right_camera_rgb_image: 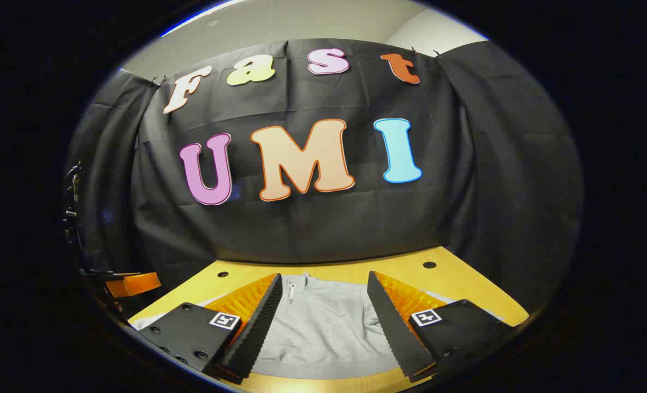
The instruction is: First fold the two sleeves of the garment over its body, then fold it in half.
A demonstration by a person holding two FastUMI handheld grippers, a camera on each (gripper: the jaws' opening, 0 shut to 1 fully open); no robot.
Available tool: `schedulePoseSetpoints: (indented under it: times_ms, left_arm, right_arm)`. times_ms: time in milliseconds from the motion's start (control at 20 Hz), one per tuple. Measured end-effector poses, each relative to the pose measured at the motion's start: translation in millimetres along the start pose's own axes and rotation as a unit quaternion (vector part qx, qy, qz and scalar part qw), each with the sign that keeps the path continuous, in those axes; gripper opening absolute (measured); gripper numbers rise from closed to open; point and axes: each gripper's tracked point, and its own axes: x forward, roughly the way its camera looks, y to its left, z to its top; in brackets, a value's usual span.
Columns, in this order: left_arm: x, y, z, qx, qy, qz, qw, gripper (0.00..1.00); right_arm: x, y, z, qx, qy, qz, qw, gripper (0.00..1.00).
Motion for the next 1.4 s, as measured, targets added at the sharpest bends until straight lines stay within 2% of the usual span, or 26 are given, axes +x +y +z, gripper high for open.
schedulePoseSetpoints:
  times_ms: [150,200,250,1100,1200,1350,1400]
  left_arm:
    - [0.7,-20.6,-7.1,0.007,0.006,-0.017,1.000,0.95]
    - [2.2,-23.6,-10.1,0.009,0.009,-0.019,1.000,0.95]
    - [3.4,-25.8,-11.7,0.011,0.010,-0.021,1.000,0.95]
    - [17.4,-38.0,-23.6,0.008,0.034,-0.021,0.999,0.95]
    - [18.2,-36.4,-22.3,0.011,0.035,-0.020,0.999,0.94]
    - [20.7,-33.1,-25.5,0.011,0.041,-0.015,0.999,0.95]
    - [21.1,-31.6,-25.3,0.011,0.041,-0.013,0.999,0.94]
  right_arm:
    - [-1.5,-17.0,1.8,0.003,0.000,-0.010,1.000,0.98]
    - [-1.2,-21.6,3.0,0.003,0.000,-0.013,1.000,0.94]
    - [-1.9,-25.8,2.2,0.001,0.000,-0.016,1.000,0.98]
    - [-0.3,-71.6,-14.8,0.009,0.020,-0.049,0.999,0.98]
    - [0.1,-92.2,-20.8,0.016,0.026,-0.070,0.997,0.98]
    - [-1.0,-173.8,-39.8,0.014,0.049,-0.140,0.989,0.98]
    - [-2.9,-196.4,-44.8,0.016,0.054,-0.158,0.986,0.94]
